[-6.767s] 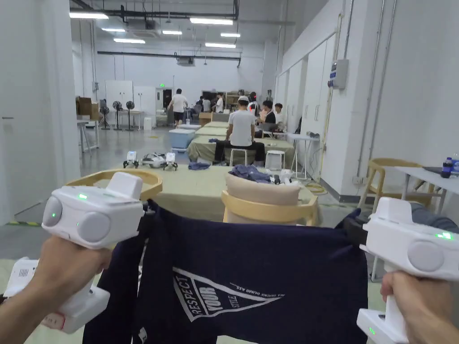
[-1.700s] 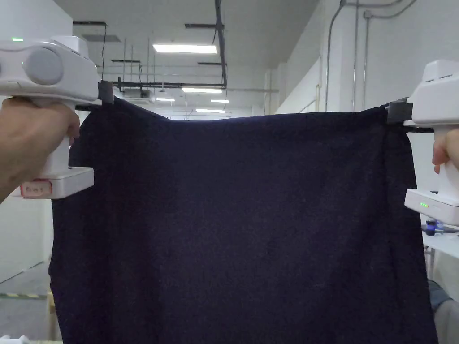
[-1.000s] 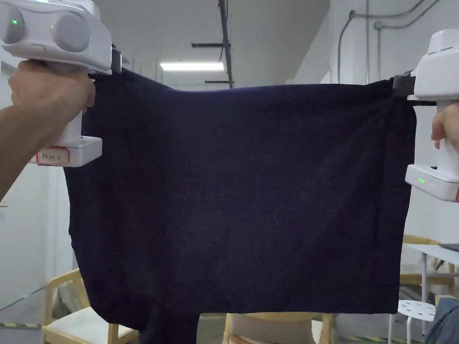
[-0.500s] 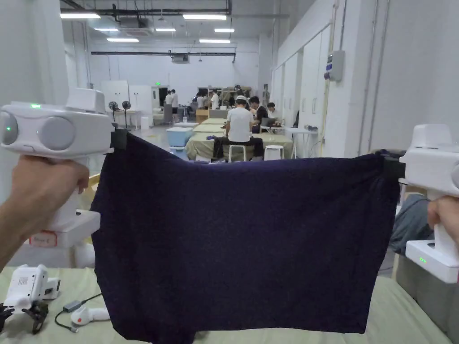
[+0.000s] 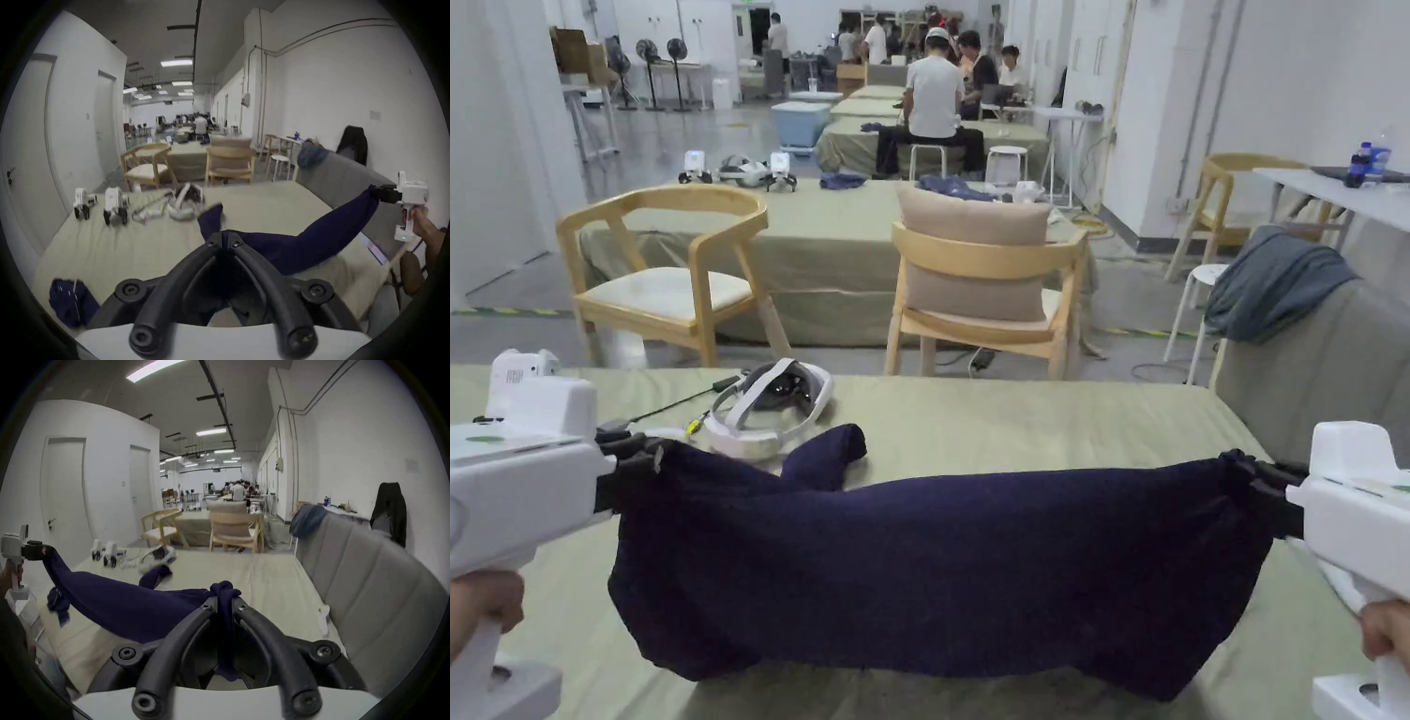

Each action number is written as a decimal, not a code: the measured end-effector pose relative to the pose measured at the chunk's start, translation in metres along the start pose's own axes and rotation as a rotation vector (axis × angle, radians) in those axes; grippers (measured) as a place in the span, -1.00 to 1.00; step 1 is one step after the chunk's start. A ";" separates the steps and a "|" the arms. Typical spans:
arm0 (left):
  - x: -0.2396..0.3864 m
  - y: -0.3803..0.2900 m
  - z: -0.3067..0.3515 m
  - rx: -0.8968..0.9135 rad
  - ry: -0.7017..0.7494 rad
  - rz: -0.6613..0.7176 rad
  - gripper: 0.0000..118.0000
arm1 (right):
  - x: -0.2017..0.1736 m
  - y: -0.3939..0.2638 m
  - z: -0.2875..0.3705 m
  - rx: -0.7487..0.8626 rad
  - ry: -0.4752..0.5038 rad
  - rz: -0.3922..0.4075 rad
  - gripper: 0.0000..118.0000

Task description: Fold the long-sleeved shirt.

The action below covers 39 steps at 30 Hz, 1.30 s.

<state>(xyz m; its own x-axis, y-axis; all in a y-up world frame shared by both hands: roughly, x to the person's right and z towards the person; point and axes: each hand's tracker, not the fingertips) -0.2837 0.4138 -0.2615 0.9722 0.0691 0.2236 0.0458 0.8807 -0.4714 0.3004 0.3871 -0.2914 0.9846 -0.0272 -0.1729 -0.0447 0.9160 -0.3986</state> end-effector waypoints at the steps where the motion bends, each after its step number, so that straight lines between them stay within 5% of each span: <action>1: 0.002 -0.019 0.012 -0.008 0.002 0.002 -0.90 | -0.003 -0.018 0.013 -0.043 0.011 0.010 -0.88; 6: 0.013 -0.119 0.055 -0.203 -0.019 0.043 -0.90 | -0.017 -0.104 0.058 -0.210 0.033 0.042 -0.88; 11: 0.017 -0.200 0.074 -0.407 0.029 0.138 -0.90 | -0.035 -0.187 0.075 -0.566 0.102 -0.001 -0.88; 15: 0.016 -0.236 0.073 -0.558 0.065 0.066 -0.90 | -0.044 -0.228 0.070 -0.757 0.112 0.036 -0.88; 18: 0.014 -0.255 0.069 -0.630 0.034 0.110 -0.90 | -0.051 -0.245 0.064 -0.806 0.081 0.116 -0.88; 25: 0.014 -0.276 0.048 -0.743 0.068 0.125 -0.89 | -0.052 -0.269 0.044 -0.895 0.085 0.094 -0.87; 26: 0.016 -0.279 0.046 -0.751 0.069 0.122 -0.81 | -0.051 -0.270 0.043 -0.894 0.080 0.083 -0.70; 27: 0.015 -0.280 0.046 -0.742 0.088 0.118 -0.54 | -0.050 -0.269 0.042 -0.899 0.070 0.084 -0.26; 29: 0.013 -0.277 0.047 -0.736 0.122 0.103 0.80 | -0.047 -0.261 0.045 -0.869 0.031 0.067 0.95; 30: 0.015 -0.268 0.054 -0.688 0.129 0.126 0.84 | -0.046 -0.253 0.048 -0.805 0.024 0.069 1.00; 32: 0.010 -0.229 0.060 -0.609 0.122 0.145 0.66 | -0.052 -0.228 0.054 -0.671 0.008 0.037 0.96; 36: 0.034 -0.179 0.021 -0.396 0.223 0.111 0.78 | -0.078 -0.182 0.035 -0.379 -0.102 0.066 0.86; 37: 0.039 -0.167 0.007 -0.337 0.243 0.119 0.70 | -0.083 -0.174 0.026 -0.312 -0.098 0.058 0.66; 39: 0.046 -0.144 -0.028 -0.202 0.265 0.131 -0.09 | -0.102 -0.158 0.006 -0.200 -0.118 0.035 -0.52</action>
<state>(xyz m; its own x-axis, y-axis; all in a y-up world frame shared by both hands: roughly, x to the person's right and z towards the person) -0.2391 0.2775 -0.2071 0.9974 0.0280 -0.0661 -0.0642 0.7600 -0.6467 0.2083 0.2480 -0.2052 0.9943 0.0609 -0.0881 -0.1003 0.8177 -0.5669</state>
